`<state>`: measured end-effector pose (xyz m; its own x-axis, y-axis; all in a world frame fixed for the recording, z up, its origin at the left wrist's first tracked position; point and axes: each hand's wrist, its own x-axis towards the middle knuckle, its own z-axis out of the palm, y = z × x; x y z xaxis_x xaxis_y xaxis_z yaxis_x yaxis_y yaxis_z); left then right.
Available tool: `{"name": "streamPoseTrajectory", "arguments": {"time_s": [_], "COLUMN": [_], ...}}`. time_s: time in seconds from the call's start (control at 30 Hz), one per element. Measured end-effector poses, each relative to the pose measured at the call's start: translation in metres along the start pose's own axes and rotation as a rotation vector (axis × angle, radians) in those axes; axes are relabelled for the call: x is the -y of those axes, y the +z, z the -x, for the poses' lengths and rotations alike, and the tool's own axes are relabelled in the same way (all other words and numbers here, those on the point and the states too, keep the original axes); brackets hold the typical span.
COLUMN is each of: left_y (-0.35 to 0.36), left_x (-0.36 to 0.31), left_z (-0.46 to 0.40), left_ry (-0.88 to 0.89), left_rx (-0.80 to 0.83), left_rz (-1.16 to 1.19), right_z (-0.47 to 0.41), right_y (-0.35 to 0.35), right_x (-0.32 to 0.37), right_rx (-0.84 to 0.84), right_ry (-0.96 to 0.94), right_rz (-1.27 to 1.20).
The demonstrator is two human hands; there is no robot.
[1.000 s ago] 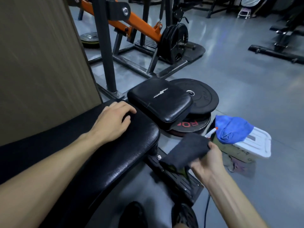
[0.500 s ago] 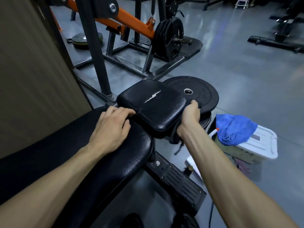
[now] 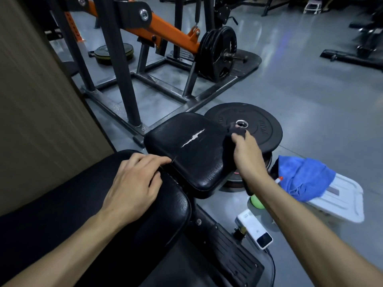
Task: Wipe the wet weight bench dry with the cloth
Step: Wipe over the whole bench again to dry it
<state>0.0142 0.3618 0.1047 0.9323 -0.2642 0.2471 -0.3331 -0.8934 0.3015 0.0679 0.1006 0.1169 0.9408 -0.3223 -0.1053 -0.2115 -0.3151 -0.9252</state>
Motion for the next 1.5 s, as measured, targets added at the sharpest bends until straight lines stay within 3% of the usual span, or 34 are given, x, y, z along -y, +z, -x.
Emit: {"name": "streamPoseTrajectory", "arguments": {"time_s": [0.13, 0.27, 0.43, 0.63, 0.7, 0.77, 0.87, 0.93, 1.1, 1.27, 1.5], "left_y": [0.0, 0.0, 0.0, 0.0, -0.001, -0.002, -0.002, -0.002, -0.001, 0.001, 0.0], "left_x": [-0.001, 0.0, 0.002, 0.003, 0.003, 0.002, 0.003, 0.004, 0.005, 0.008, 0.007], "left_z": [0.0, -0.003, -0.005, -0.005, -0.004, -0.004, -0.003, -0.004, -0.004, -0.007, -0.011], "left_ry": [-0.028, -0.046, -0.036, -0.033, -0.035, -0.036, -0.033, -0.037, -0.03, -0.023, -0.003], "left_rx": [0.014, 0.029, 0.015, 0.005, 0.014, 0.015, 0.016, 0.012, -0.003, -0.015, -0.028], "left_rz": [0.022, 0.033, 0.044, 0.048, 0.052, 0.064, 0.071, 0.086, 0.113, 0.126, 0.083], "right_z": [-0.003, -0.059, -0.089, -0.023, -0.017, -0.025, -0.037, -0.052, -0.115, -0.133, -0.119], "right_y": [-0.011, 0.019, 0.073, 0.015, 0.003, 0.01, 0.042, 0.058, 0.061, 0.089, 0.153], "right_x": [0.005, 0.041, 0.055, 0.022, 0.029, 0.04, 0.038, 0.036, 0.057, 0.074, 0.106], "right_rx": [0.11, 0.219, 0.393, 0.576, 0.659, 0.611, 0.396, 0.351, 0.368, 0.427, 0.547], "right_ry": [-0.132, -0.222, -0.553, -0.856, -0.794, -0.627, -0.547, -0.46, -0.188, -0.222, -0.448], "right_rz": [0.127, 0.484, 0.774, 0.916, 0.857, 0.706, 0.942, 1.046, 0.875, 0.86, 1.082]}}
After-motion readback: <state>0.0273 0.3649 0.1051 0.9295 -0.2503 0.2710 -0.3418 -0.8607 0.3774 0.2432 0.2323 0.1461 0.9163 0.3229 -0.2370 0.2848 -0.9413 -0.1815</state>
